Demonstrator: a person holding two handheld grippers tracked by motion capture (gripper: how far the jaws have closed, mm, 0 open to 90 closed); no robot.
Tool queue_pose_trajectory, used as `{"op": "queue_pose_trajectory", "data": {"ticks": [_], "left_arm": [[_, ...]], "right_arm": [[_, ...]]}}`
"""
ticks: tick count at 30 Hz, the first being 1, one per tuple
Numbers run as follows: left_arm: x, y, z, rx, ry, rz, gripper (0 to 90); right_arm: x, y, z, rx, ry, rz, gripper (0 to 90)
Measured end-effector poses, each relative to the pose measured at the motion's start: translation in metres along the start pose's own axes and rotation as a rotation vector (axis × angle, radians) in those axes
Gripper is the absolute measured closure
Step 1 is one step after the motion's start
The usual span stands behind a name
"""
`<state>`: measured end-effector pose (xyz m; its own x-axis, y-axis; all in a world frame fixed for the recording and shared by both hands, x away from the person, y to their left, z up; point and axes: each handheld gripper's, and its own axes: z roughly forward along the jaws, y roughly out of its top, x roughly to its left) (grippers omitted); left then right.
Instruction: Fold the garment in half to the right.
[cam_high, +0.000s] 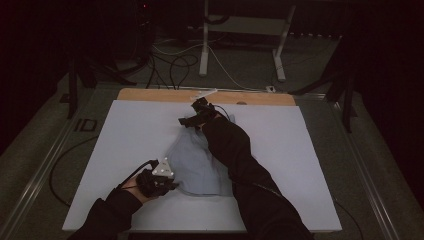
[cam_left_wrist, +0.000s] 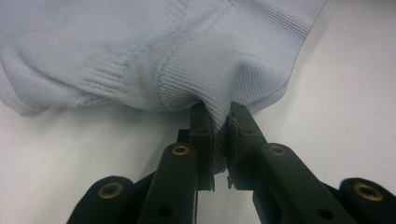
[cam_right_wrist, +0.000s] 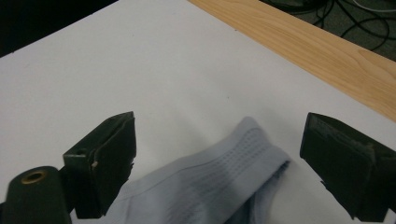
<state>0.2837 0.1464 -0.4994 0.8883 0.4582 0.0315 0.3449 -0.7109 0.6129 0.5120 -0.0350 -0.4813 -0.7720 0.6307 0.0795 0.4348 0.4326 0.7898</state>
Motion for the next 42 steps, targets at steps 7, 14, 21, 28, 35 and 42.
{"op": "queue_pose_trajectory", "data": {"ticks": [7, 14, 21, 28, 35, 42], "left_arm": [[0.000, -0.001, -0.003, -0.002, -0.002, 0.005, 83.3], [0.001, -0.003, -0.003, -0.006, -0.008, 0.005, 83.3], [-0.001, -0.002, -0.002, -0.009, -0.007, 0.005, 83.3], [-0.001, -0.003, -0.002, -0.007, -0.012, 0.005, 83.3], [-0.001, -0.003, -0.002, -0.010, -0.012, 0.007, 83.3], [-0.001, -0.003, -0.001, -0.006, -0.012, 0.010, 83.3]], "right_arm": [[-0.004, 0.005, 0.012, 0.053, -0.025, 0.061, 16.5], [-0.002, 0.008, 0.026, 0.135, -0.078, 0.072, 36.8], [-0.001, 0.013, 0.043, 0.186, -0.109, 0.048, 46.5], [0.002, 0.013, 0.061, 0.246, -0.133, 0.021, 52.7], [0.002, 0.009, 0.070, 0.288, -0.148, -0.011, 61.0], [0.003, 0.010, 0.070, 0.308, -0.164, -0.035, 75.2]]}}
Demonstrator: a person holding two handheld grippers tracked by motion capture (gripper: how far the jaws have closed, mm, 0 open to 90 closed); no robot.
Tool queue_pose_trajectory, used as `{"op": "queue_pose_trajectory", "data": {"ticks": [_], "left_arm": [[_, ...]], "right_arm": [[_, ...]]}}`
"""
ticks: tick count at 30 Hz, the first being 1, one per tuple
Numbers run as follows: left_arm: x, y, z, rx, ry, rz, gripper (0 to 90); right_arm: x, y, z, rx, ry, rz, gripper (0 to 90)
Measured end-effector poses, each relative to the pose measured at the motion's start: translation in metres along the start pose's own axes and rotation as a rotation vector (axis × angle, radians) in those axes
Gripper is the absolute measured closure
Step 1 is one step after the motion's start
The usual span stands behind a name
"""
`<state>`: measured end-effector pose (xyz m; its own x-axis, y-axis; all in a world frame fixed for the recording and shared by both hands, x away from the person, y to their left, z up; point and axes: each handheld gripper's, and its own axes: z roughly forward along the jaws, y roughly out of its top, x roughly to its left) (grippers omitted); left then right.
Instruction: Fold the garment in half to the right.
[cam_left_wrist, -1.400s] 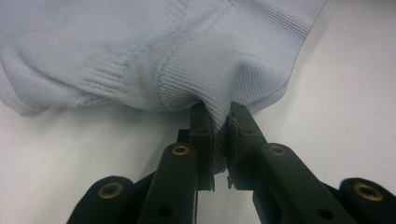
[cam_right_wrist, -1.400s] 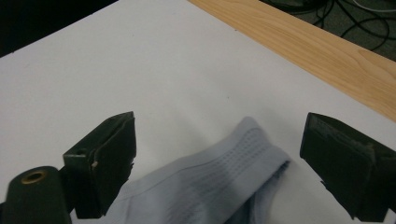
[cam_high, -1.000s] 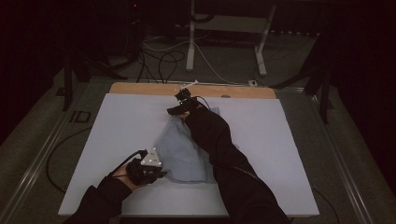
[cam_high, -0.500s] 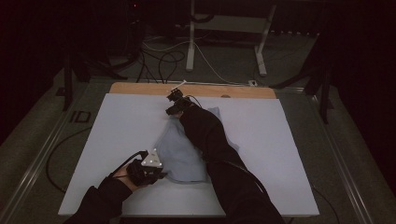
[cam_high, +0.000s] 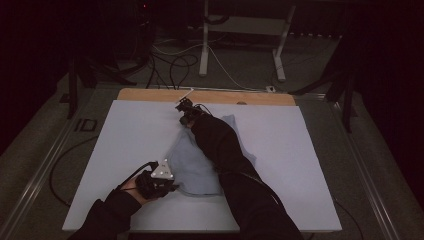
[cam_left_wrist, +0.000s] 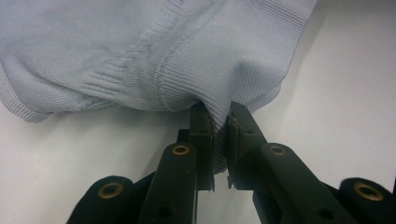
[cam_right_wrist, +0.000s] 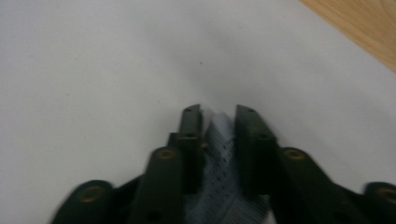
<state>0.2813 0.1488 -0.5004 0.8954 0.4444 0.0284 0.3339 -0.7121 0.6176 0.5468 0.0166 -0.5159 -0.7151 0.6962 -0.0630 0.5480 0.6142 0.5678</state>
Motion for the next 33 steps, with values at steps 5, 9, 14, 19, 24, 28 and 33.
{"op": "queue_pose_trajectory", "data": {"ticks": [5, 9, 14, 19, 24, 28, 33], "left_arm": [[0.001, -0.001, 0.001, -0.001, -0.008, -0.003, 83.3], [0.001, -0.001, 0.000, -0.002, -0.007, -0.005, 83.3], [0.001, 0.000, -0.001, -0.003, -0.006, 0.003, 83.4], [0.000, 0.001, -0.002, -0.015, -0.005, 0.007, 83.4], [-0.002, 0.002, -0.003, -0.016, -0.006, 0.019, 83.5], [-0.005, 0.007, -0.008, -0.027, -0.003, 0.040, 83.4], [-0.007, 0.016, -0.015, -0.044, -0.011, 0.088, 83.4]], "right_arm": [[0.001, 0.001, -0.001, 0.009, 0.001, -0.016, 81.0], [0.003, 0.001, -0.003, 0.005, 0.005, -0.021, 83.9], [0.003, 0.003, -0.010, -0.003, 0.008, -0.057, 84.7], [0.003, 0.006, -0.020, -0.017, 0.027, -0.082, 85.0], [0.003, 0.008, -0.028, -0.032, 0.035, -0.098, 85.1], [0.002, 0.009, -0.037, -0.046, 0.055, -0.120, 85.1], [0.000, 0.011, -0.050, -0.071, 0.069, -0.131, 85.1]]}}
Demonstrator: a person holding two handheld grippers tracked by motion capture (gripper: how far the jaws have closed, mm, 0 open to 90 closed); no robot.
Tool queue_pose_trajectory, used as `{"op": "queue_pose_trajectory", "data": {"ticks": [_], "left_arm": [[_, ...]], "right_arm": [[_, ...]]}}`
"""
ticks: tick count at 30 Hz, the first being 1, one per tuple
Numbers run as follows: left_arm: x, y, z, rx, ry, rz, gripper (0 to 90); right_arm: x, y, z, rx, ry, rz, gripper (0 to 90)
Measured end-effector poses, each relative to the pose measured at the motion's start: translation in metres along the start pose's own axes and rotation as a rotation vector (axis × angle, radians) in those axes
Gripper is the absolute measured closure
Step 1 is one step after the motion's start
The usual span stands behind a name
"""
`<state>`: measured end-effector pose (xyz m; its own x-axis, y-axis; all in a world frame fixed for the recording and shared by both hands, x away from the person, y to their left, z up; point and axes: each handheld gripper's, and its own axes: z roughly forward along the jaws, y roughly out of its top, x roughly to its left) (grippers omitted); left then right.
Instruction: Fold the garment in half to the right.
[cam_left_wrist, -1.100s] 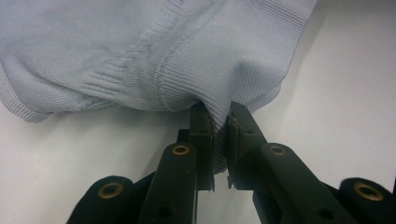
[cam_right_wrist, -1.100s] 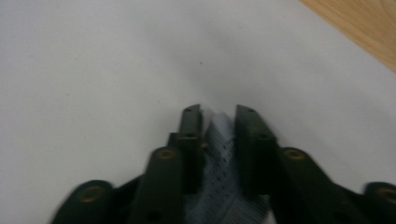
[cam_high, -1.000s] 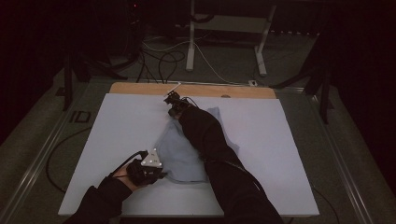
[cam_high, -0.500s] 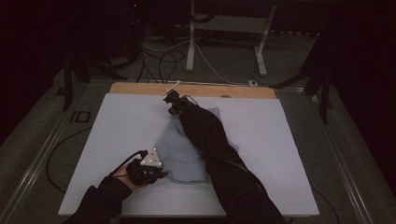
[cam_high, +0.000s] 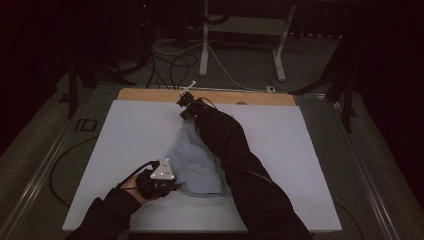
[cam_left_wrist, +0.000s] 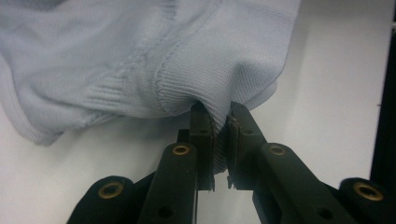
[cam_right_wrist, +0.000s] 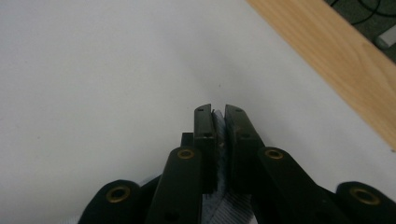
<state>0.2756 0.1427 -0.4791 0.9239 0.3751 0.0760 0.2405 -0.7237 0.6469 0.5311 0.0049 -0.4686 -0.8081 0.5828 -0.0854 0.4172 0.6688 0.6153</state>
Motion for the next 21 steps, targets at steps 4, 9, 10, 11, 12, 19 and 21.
{"op": "queue_pose_trajectory", "data": {"ticks": [4, 9, 10, 11, 12, 19, 21], "left_arm": [[0.000, 0.007, -0.002, -0.006, 0.006, 0.023, 83.3], [-0.001, 0.017, -0.004, -0.005, 0.000, 0.059, 83.3], [-0.001, 0.019, -0.004, -0.003, -0.003, 0.067, 83.3], [-0.001, 0.021, -0.004, -0.003, -0.004, 0.068, 83.3], [-0.001, 0.023, -0.004, -0.001, -0.003, 0.080, 83.3], [-0.001, 0.037, -0.004, 0.000, -0.012, 0.128, 83.2], [-0.001, 0.042, -0.004, 0.001, -0.015, 0.141, 83.2]], "right_arm": [[-0.002, 0.000, -0.008, -0.014, 0.000, 0.001, 85.1], [-0.006, -0.003, -0.015, -0.028, 0.002, 0.013, 85.1], [-0.006, -0.004, -0.016, -0.029, 0.004, 0.012, 85.1], [-0.007, -0.005, -0.018, -0.034, 0.006, 0.010, 85.1], [-0.008, -0.006, -0.019, -0.040, 0.004, 0.013, 85.1], [-0.014, -0.011, -0.034, -0.076, 0.000, 0.029, 85.1], [-0.016, -0.012, -0.039, -0.088, 0.002, 0.033, 85.1]]}}
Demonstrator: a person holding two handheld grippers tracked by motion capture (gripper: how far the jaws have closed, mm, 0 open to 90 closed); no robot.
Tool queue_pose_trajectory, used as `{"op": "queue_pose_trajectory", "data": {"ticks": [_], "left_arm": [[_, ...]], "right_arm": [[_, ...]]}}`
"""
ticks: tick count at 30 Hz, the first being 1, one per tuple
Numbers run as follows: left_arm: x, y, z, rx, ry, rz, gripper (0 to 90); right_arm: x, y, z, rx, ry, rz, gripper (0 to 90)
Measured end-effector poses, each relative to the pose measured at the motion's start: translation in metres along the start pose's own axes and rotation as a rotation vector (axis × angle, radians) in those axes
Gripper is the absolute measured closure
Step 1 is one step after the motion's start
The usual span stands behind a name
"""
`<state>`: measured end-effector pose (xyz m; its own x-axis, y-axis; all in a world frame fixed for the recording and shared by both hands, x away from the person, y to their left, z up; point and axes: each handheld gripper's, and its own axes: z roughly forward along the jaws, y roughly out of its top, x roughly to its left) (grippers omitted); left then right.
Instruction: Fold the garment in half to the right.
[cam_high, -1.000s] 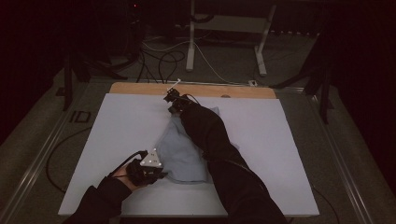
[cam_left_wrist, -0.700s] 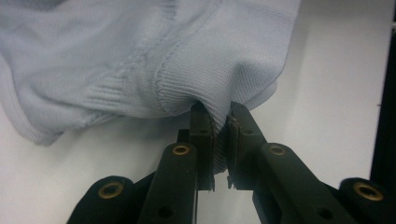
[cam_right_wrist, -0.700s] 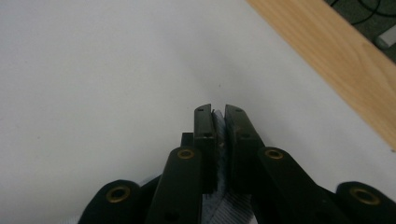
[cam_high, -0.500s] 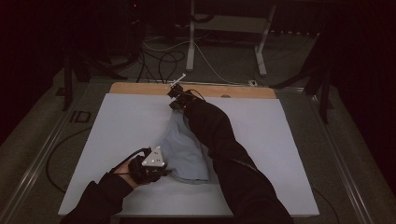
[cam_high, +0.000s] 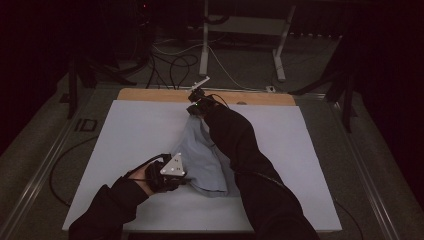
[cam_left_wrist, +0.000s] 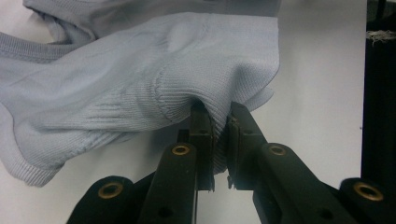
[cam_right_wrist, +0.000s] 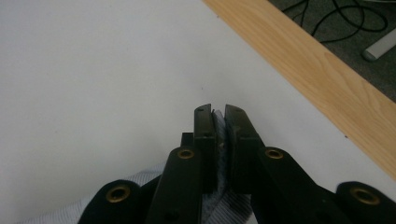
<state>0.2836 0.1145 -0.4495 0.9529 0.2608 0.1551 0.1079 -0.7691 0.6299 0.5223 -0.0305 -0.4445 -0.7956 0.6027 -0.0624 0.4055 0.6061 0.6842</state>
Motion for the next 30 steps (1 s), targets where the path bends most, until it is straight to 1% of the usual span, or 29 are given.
{"op": "queue_pose_trajectory", "data": {"ticks": [4, 6, 8, 11, 12, 13, 15, 18, 24, 26, 27, 28, 30], "left_arm": [[0.001, 0.011, 0.002, 0.010, -0.007, 0.026, 83.2], [0.001, 0.016, 0.004, 0.008, -0.012, 0.043, 83.2], [0.001, 0.021, 0.006, 0.003, -0.026, 0.051, 83.2], [0.002, 0.029, 0.009, 0.007, -0.032, 0.066, 83.2], [0.002, 0.032, 0.010, 0.008, -0.034, 0.074, 83.2], [0.002, 0.034, 0.012, 0.010, -0.036, 0.079, 83.3], [0.002, 0.040, 0.014, 0.014, -0.038, 0.090, 83.2], [0.002, 0.047, 0.018, 0.020, -0.047, 0.109, 83.2], [-0.001, 0.060, 0.026, 0.029, -0.066, 0.140, 83.2], [-0.002, 0.063, 0.029, 0.034, -0.073, 0.151, 83.2], [-0.002, 0.065, 0.031, 0.035, -0.073, 0.156, 83.2], [-0.003, 0.067, 0.033, 0.033, -0.076, 0.153, 83.2], [-0.004, 0.070, 0.035, 0.039, -0.079, 0.165, 83.2]], "right_arm": [[-0.006, -0.003, -0.009, -0.016, -0.006, 0.011, 85.0], [-0.009, -0.006, -0.014, -0.015, -0.012, 0.013, 85.0], [-0.012, -0.009, -0.018, -0.023, -0.009, 0.023, 85.0], [-0.015, -0.013, -0.024, -0.026, -0.015, 0.024, 85.0], [-0.016, -0.015, -0.026, -0.025, -0.024, 0.015, 85.1], [-0.017, -0.016, -0.028, -0.026, -0.027, 0.020, 85.0], [-0.020, -0.019, -0.031, -0.029, -0.021, 0.025, 85.0], [-0.024, -0.022, -0.037, -0.033, -0.028, 0.029, 85.0], [-0.034, -0.029, -0.048, -0.052, -0.027, 0.051, 85.0], [-0.037, -0.031, -0.050, -0.050, -0.033, 0.050, 84.9], [-0.039, -0.033, -0.052, -0.052, -0.031, 0.049, 84.9], [-0.041, -0.035, -0.053, -0.054, -0.029, 0.050, 84.9], [-0.044, -0.039, -0.056, -0.055, -0.023, 0.048, 84.9]]}}
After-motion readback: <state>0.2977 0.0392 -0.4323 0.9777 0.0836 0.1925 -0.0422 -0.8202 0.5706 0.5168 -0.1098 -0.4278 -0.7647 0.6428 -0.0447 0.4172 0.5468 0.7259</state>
